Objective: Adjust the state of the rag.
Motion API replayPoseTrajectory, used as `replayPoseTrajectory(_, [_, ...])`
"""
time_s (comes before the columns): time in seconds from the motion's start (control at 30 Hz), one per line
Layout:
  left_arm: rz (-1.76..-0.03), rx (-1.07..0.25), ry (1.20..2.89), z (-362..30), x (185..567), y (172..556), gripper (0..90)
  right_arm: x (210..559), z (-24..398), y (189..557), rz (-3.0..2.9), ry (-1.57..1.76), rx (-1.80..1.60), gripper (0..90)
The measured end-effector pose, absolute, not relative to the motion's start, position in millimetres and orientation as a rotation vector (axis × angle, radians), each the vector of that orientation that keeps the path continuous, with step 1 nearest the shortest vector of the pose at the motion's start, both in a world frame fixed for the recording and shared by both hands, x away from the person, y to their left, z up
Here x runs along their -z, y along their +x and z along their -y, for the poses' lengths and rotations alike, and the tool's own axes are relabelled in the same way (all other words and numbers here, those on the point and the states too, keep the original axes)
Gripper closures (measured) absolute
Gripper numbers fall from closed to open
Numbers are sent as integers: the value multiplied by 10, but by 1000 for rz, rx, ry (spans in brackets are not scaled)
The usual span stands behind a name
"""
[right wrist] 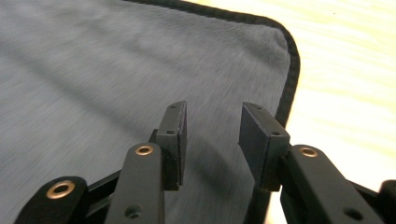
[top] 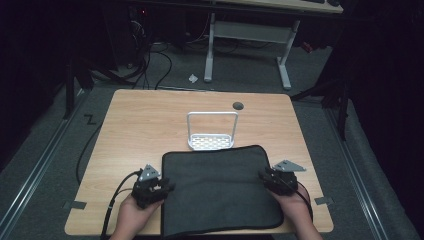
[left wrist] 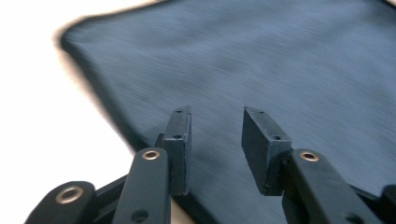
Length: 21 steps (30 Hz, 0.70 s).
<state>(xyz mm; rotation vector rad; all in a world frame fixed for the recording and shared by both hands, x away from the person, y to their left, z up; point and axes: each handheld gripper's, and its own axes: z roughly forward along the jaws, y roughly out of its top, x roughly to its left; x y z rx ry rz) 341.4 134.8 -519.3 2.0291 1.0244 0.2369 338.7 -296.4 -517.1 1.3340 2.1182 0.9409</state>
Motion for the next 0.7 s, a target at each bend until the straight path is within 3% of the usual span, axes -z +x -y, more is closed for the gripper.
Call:
replayPoseTrajectory(0.13, [-1121,-232,2030,-1356,5286,3815,615,5285,2936,3607,-2121,1374,-865,605])
replayPoseTrajectory(0.7, [-1046,-232,2030,-1118,5321,3848,631,5287,3276,3318,-2032,1437,-812,623])
